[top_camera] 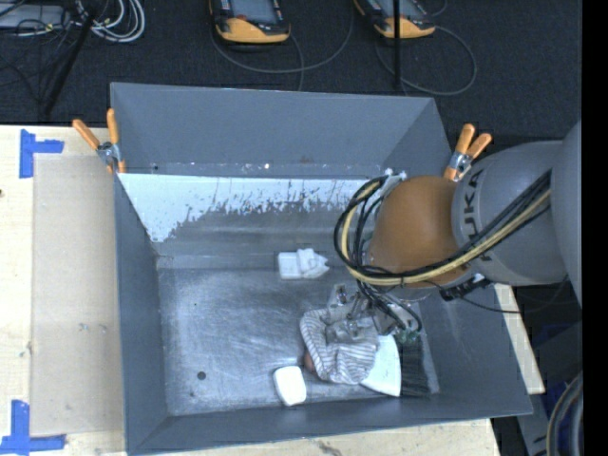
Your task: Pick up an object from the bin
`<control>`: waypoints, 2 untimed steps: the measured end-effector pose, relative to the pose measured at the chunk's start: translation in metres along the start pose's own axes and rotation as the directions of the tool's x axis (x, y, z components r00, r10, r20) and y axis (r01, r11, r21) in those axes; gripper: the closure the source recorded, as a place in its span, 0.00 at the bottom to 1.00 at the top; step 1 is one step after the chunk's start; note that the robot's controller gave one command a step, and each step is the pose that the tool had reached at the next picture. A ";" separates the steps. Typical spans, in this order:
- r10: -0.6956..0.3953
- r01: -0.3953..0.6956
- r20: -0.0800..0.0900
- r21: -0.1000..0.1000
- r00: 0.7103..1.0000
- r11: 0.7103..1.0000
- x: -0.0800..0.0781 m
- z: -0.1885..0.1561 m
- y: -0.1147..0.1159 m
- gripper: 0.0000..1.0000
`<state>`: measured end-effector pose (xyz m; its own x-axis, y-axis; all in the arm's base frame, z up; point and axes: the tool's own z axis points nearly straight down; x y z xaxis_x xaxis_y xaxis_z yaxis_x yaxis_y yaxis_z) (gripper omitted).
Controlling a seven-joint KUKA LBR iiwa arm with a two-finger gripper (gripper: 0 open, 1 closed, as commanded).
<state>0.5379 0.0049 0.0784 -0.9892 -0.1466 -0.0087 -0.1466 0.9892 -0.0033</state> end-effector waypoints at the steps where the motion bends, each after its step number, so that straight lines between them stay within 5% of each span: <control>1: 0.000 0.000 0.000 0.000 1.000 1.000 0.000 0.000 0.000 1.00; 2: 0.000 0.000 0.000 0.000 1.000 1.000 0.000 0.000 0.000 1.00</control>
Offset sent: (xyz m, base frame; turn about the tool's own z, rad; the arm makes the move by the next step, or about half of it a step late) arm -0.0121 -0.0017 -0.0084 0.0804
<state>0.5378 0.0049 0.0784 -0.9892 -0.1464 -0.0090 -0.1464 0.9892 -0.0034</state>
